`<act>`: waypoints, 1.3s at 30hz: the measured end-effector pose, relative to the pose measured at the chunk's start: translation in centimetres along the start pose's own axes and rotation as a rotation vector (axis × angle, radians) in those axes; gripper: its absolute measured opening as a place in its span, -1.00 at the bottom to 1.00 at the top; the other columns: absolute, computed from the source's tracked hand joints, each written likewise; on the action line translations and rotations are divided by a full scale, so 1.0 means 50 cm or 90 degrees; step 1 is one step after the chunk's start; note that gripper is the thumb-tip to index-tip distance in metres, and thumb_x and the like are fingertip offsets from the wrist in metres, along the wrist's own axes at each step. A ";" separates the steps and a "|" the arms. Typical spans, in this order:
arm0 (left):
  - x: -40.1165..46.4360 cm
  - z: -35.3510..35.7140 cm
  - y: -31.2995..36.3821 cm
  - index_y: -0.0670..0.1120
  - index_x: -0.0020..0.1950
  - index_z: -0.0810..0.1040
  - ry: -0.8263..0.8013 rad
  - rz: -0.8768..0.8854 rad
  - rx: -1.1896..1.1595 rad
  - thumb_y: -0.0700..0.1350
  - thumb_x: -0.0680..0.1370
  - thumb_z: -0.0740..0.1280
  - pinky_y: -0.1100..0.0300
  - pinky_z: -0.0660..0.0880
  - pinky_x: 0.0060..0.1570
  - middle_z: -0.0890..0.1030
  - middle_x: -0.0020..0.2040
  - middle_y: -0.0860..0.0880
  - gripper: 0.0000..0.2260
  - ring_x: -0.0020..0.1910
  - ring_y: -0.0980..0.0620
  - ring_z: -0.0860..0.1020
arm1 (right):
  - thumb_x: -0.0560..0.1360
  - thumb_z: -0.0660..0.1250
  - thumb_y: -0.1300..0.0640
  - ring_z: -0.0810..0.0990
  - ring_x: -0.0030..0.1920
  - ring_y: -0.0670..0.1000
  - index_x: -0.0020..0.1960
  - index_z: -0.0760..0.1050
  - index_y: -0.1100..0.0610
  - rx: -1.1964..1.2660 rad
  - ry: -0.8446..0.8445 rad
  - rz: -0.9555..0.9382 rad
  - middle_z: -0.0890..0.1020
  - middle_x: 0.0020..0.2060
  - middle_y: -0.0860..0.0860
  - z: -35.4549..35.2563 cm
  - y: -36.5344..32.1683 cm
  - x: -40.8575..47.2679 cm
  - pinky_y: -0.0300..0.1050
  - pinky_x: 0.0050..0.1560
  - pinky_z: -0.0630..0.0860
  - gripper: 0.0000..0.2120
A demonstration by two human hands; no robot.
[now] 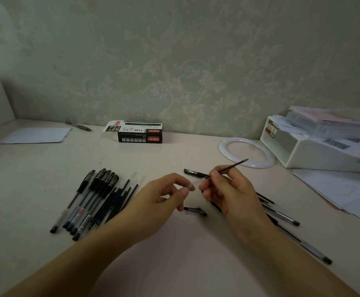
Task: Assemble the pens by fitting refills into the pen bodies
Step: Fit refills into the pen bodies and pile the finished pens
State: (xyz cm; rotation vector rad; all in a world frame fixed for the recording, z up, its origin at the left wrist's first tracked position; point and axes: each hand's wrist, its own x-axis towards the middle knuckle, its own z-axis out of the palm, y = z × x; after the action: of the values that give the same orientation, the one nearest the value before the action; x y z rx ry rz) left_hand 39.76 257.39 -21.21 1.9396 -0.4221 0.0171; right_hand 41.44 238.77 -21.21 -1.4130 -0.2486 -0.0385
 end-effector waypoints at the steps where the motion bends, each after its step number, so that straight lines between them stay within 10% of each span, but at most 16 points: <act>1: 0.000 -0.001 0.000 0.21 0.01 0.55 0.001 0.000 -0.006 0.06 0.59 0.23 0.35 0.35 -0.47 0.60 -0.26 0.06 -0.88 -0.44 0.06 0.37 | 0.64 0.19 0.20 0.58 -0.30 -0.02 -0.02 0.47 0.17 0.005 -0.002 0.004 0.67 -0.26 0.10 0.000 0.001 0.000 -0.23 -0.23 0.55 -0.89; 7: 0.001 -0.003 0.001 0.20 0.01 0.54 -0.007 0.014 -0.019 0.05 0.59 0.23 0.26 0.35 -0.47 0.60 -0.26 0.04 -0.90 -0.44 0.03 0.35 | 0.63 0.22 0.19 0.54 -0.33 -0.03 -0.05 0.50 0.15 0.025 -0.028 0.036 0.65 -0.29 0.09 -0.005 0.000 0.002 -0.24 -0.28 0.52 -0.88; 16: 0.000 0.000 -0.002 0.14 0.14 0.40 0.024 0.013 -0.057 0.04 0.58 0.25 0.35 0.34 -0.47 0.61 -0.29 0.05 -0.85 -0.45 0.19 0.41 | 0.46 0.20 -0.35 0.59 -0.20 -0.14 0.02 0.59 -0.15 -0.461 -0.106 -0.124 0.63 -0.21 -0.16 -0.003 0.000 -0.008 -0.30 -0.22 0.52 -0.64; 22: 0.004 -0.007 -0.002 0.19 0.14 0.42 0.045 0.017 -0.085 0.01 0.59 0.24 0.37 0.34 -0.47 0.59 -0.29 0.05 -0.86 -0.43 0.15 0.37 | 0.50 0.43 0.11 0.52 -0.19 -0.15 -0.04 0.68 -0.04 -0.686 -0.139 -0.245 0.56 -0.17 -0.18 -0.034 -0.003 0.005 -0.42 -0.18 0.37 -0.91; 39: -0.008 0.005 -0.007 0.28 0.13 0.39 -0.037 0.037 0.196 0.09 0.56 0.29 0.38 0.39 -0.37 0.55 -0.23 0.12 -0.82 -0.39 0.19 0.47 | 0.58 0.30 0.15 0.53 -0.01 -0.02 0.05 0.62 0.09 -0.807 -0.203 -0.229 0.57 -0.05 -0.02 -0.018 0.003 0.004 -0.02 0.03 0.47 -0.87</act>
State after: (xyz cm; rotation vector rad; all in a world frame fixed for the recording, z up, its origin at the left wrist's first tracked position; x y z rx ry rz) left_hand 39.44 257.41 -21.67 2.2344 -0.5386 0.0668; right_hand 41.80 237.93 -21.43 -2.6166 -0.8372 -0.3101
